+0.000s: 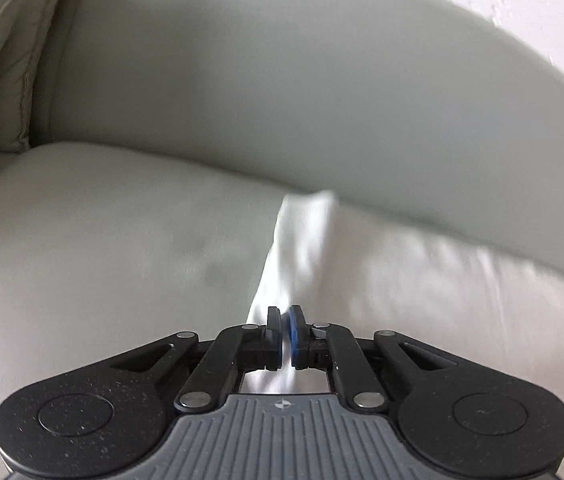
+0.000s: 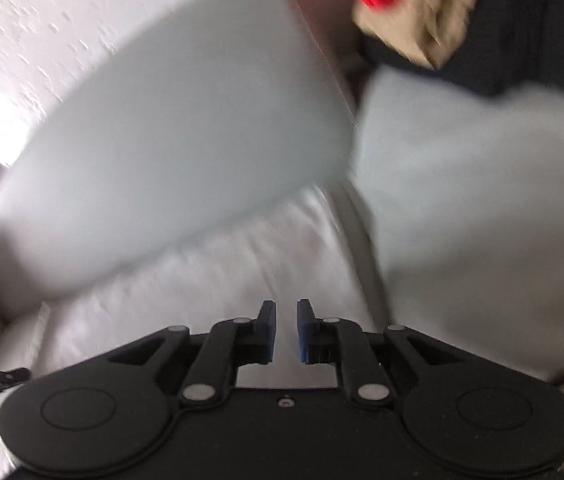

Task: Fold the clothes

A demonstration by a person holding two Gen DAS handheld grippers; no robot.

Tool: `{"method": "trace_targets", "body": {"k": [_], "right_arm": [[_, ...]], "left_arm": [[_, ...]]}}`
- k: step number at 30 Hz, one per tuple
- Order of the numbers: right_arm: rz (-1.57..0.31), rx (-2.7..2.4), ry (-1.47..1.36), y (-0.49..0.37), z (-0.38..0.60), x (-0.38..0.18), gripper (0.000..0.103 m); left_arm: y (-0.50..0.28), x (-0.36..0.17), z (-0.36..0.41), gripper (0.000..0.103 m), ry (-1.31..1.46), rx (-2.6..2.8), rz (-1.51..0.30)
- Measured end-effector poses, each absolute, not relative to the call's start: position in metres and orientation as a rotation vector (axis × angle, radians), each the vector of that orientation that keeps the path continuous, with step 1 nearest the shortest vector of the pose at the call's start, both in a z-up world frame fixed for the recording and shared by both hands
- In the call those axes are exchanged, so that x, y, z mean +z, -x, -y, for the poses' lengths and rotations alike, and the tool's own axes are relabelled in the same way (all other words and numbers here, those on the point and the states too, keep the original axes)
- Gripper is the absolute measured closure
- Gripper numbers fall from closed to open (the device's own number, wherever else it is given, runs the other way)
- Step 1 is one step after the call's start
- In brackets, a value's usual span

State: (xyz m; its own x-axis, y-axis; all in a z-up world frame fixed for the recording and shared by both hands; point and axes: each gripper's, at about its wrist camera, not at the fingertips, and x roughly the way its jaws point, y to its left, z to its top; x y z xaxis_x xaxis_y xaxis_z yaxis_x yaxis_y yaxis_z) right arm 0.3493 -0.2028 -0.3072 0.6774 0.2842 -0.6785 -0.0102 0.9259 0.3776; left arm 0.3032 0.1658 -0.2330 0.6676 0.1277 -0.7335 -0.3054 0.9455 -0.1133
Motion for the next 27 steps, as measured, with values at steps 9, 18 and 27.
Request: {"method": "trace_targets", "body": {"k": [9,18,27], "right_arm": [[-0.827,0.122,-0.397,-0.341,0.246,-0.289,0.096],[-0.993,0.025,-0.282,-0.337,0.25,-0.307,0.103],[-0.884,0.118,-0.344,-0.264,0.269,-0.21,0.1]], "left_arm": [[-0.281,-0.216,-0.171,0.099,0.173,0.299,-0.818],[-0.269,-0.238,-0.137,0.092,0.164,0.111,-1.073],[-0.21,-0.145,-0.091,0.095,-0.131,0.215,-0.94]]}}
